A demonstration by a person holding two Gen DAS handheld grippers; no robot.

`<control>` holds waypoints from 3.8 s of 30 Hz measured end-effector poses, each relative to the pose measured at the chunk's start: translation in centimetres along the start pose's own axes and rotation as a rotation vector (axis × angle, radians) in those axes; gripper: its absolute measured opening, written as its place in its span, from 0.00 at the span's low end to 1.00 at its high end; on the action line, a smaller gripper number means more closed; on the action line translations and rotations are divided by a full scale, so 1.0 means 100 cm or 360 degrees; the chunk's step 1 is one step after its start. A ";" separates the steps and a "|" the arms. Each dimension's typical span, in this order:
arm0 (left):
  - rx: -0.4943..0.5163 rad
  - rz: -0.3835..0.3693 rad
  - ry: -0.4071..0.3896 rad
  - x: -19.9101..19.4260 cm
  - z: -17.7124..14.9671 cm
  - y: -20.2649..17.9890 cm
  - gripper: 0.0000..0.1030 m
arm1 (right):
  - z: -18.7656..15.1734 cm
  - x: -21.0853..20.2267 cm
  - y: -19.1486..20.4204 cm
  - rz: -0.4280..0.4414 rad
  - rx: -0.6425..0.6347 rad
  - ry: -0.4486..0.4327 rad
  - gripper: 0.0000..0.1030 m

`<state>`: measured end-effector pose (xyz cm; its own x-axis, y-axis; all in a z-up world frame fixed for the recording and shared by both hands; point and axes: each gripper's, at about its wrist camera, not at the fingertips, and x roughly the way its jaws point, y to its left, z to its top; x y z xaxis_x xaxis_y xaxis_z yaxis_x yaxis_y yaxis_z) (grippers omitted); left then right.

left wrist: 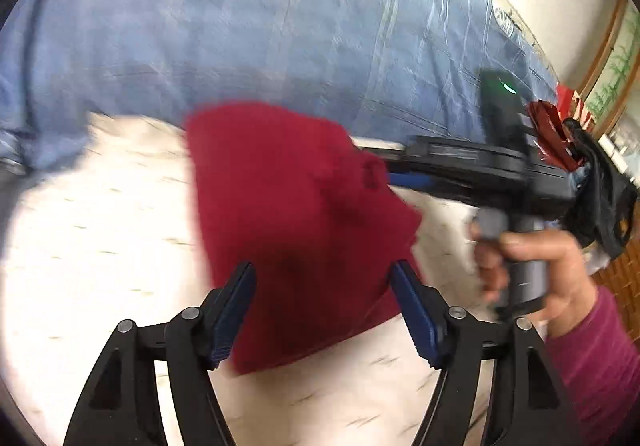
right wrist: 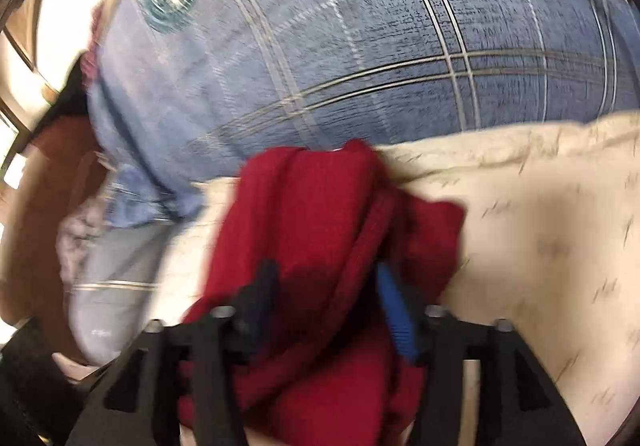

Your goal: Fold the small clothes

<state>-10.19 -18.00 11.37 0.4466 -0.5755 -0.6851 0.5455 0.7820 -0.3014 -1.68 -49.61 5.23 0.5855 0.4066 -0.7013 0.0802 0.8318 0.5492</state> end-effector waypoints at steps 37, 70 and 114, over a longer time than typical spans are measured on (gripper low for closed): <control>-0.0017 0.0196 0.0009 0.034 -0.030 0.040 0.70 | -0.080 -0.037 0.032 -0.0287 -0.0039 -0.0206 0.36; -0.0273 -0.0041 -0.0003 0.048 -0.020 0.067 0.76 | -0.082 -0.023 0.009 -0.0339 -0.0026 -0.0209 0.27; -0.0265 0.0258 0.0063 0.020 -0.052 0.040 0.68 | -0.137 -0.081 0.112 -0.0102 -0.0506 -0.0225 0.33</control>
<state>-10.79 -14.74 5.33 0.4888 -0.4321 -0.7578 0.3430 0.8939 -0.2885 -16.57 -38.46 10.82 0.6950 0.3122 -0.6477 -0.1220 0.9390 0.3217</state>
